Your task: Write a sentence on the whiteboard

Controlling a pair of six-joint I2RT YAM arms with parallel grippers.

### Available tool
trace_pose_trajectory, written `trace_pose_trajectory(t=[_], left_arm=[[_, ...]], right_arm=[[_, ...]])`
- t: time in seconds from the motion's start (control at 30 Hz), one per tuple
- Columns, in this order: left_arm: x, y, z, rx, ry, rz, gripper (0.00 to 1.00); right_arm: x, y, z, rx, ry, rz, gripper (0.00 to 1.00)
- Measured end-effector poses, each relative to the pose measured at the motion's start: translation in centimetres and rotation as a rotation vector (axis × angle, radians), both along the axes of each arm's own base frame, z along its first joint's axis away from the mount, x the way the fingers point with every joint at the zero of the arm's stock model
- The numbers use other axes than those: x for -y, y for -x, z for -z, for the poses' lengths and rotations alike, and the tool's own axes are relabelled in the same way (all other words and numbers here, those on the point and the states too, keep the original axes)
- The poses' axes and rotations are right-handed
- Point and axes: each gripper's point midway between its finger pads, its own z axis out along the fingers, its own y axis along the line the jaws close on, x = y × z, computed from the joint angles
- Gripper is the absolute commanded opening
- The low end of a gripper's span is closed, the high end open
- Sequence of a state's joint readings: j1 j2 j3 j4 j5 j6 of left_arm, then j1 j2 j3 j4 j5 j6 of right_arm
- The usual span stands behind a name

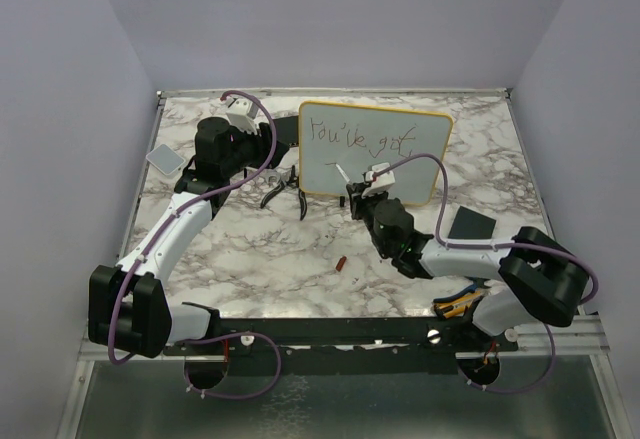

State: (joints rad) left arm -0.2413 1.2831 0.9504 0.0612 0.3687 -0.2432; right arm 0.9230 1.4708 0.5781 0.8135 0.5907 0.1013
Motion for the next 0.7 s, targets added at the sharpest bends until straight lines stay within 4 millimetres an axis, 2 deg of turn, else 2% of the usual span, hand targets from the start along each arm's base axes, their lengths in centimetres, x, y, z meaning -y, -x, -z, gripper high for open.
trace_pose_trajectory(t=[0.27, 0.5, 0.7], left_arm=[[0.0, 0.0, 0.0, 0.000, 0.000, 0.000, 0.48], [0.0, 0.0, 0.0, 0.000, 0.000, 0.000, 0.48], [0.0, 0.0, 0.0, 0.000, 0.000, 0.000, 0.48]], right_arm=[[0.1, 0.2, -0.2, 0.002, 0.001, -0.003, 0.01], [0.0, 0.7, -2.4, 0.047, -0.009, -0.047, 0.00], [-0.3, 0.6, -2.4, 0.057, 0.017, -0.064, 0.01]])
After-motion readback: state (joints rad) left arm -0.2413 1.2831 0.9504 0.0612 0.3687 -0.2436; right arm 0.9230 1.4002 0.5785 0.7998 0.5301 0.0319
